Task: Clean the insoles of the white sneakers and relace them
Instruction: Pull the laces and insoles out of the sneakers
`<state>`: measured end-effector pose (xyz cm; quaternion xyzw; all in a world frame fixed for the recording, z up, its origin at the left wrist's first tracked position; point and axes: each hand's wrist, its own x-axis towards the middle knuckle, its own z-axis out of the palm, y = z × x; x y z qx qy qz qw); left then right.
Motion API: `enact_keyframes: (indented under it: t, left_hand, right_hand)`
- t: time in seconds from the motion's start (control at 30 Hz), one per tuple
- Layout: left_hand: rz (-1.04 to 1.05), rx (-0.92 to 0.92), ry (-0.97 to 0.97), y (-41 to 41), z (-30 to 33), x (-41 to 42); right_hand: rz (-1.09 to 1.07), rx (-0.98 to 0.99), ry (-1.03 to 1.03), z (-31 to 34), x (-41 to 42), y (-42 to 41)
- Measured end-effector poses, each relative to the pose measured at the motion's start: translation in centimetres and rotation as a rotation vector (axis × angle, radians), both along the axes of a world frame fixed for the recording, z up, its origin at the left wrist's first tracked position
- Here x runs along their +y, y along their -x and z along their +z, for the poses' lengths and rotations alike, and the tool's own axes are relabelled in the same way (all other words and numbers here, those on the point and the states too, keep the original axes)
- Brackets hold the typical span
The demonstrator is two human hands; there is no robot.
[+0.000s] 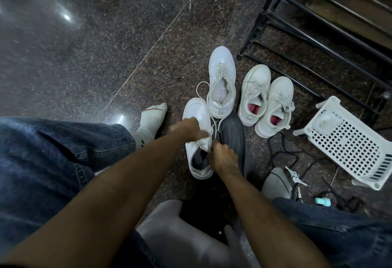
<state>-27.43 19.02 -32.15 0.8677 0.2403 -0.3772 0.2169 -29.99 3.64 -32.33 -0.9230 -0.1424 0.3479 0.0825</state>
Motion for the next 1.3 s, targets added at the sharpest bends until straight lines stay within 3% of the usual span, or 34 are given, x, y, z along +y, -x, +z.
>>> enact_keyframes:
  t: [0.1, 0.2, 0.33, 0.4, 0.6, 0.73, 0.87, 0.97, 1.03, 1.13, 1.3]
  left_hand:
    - [0.054, -0.026, 0.045, 2.3, -1.4, -1.6]
    - [0.364, -0.161, 0.140, 3.2, -1.9, -1.7]
    - [0.856, -0.430, 0.431, 2.0, -0.4, -1.2]
    - [0.961, -0.514, 0.500, 1.0, 0.6, -0.8]
    - [0.887, -0.439, 0.609, 0.2, 0.8, -1.9]
    - [0.745, -0.416, 0.389, 1.4, -0.7, -2.2]
    - [0.821, -0.230, 0.138, 4.6, -1.9, -2.1]
    - [0.901, 0.020, 0.390, 6.8, -2.7, -2.4]
    - [0.830, 0.044, 0.457, 7.5, -2.8, -2.8]
    - [0.691, -0.040, 0.469, 7.5, -3.0, -2.9]
    - [0.424, -0.069, 0.487, 6.4, -2.2, -2.5]
  right_hand:
    - [-0.010, 0.004, 0.002, 0.0, -0.1, 0.1]
    - [-0.011, 0.016, 0.002, 0.1, -0.4, 0.0]
    - [-0.041, 0.042, 0.010, 0.2, -0.6, 0.6]
    - [-0.066, 0.047, 0.013, 0.2, -0.9, 1.0]
    - [-0.152, 0.147, 0.045, 0.4, -1.8, 1.8]
    - [-0.149, 0.177, 0.050, 0.0, -2.6, 2.7]
    - [-0.062, 0.093, -0.161, 0.4, -2.5, 2.3]
    - [0.044, 0.072, -0.195, 0.7, -1.3, 1.8]
    - [0.046, 0.097, -0.140, 0.8, -0.7, 1.4]
    - [-0.012, 0.249, -0.073, 1.0, -0.4, 0.7]
    - [-0.283, 0.714, -0.156, 1.9, -0.6, -0.6]
